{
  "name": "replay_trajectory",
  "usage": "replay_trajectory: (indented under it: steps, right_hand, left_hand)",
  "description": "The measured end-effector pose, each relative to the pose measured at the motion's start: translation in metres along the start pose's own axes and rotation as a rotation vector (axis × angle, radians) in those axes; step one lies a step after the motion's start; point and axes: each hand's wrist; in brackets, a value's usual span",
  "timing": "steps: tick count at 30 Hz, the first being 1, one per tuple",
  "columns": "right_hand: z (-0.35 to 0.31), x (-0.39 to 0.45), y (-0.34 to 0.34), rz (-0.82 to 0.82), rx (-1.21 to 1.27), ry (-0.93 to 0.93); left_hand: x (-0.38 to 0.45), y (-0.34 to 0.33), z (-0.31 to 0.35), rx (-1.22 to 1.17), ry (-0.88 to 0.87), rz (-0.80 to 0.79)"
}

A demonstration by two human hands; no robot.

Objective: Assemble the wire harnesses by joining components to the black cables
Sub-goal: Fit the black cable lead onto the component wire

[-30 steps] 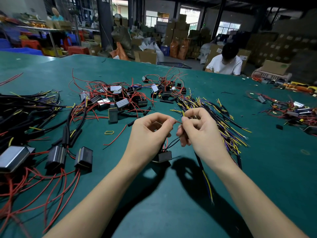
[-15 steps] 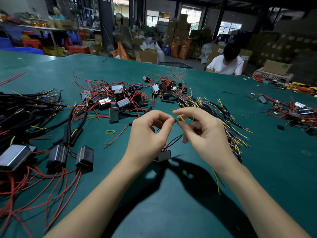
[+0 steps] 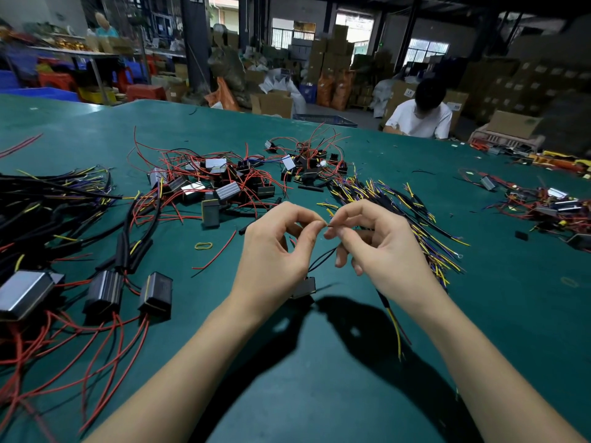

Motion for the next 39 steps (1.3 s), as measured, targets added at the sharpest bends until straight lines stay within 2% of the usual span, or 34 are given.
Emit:
replay_trajectory:
  steps: [9,16,18,20,22,24,28,31,34,39]
  right_hand:
    - [-0.002,-0.003,-0.003,0.085,-0.122,0.032]
    - [-0.002,-0.003,-0.004,0.166,-0.472,0.222]
    - [-0.002,-0.005,-0.004,0.194,-0.654,0.342]
    - [-0.001,-0.007,-0.005,0.241,-0.874,0.515]
    - [0.001,-0.007,-0.007,0.258,-0.973,0.617]
    - [0.002,-0.007,-0.009,0.250,-0.896,0.576]
    - [0.006,-0.005,-0.005,0.143,-0.590,0.372]
    - [0.006,-0.002,-0.003,0.086,-0.471,0.346]
    - [0.005,-0.002,-0.002,0.044,-0.447,0.336]
    - [0.008,-0.001,0.000,0.072,-0.459,0.368]
  left_hand:
    - [-0.002,0.002,-0.002,0.094,-0.081,-0.009]
    - [-0.001,0.003,0.000,0.165,-0.100,-0.048]
    - [-0.001,0.001,0.003,0.119,0.008,-0.047]
    - [0.003,0.001,0.006,-0.041,0.265,-0.091]
    - [0.008,0.005,0.006,-0.236,0.522,-0.170]
    - [0.010,0.010,0.004,-0.272,0.591,-0.224]
    - [0.011,0.013,0.007,-0.152,0.447,-0.238]
    - [0.011,0.014,0.007,-0.110,0.387,-0.263]
    - [0.011,0.014,0.009,-0.099,0.374,-0.279]
    - [0.010,0.013,0.009,-0.185,0.443,-0.269]
Point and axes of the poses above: each hand's wrist, its own x-axis towards the middle knuckle, its own y-axis out of the back of the hand, z = x × y, and after that the axes turned 7 degrees about -x, right-handed
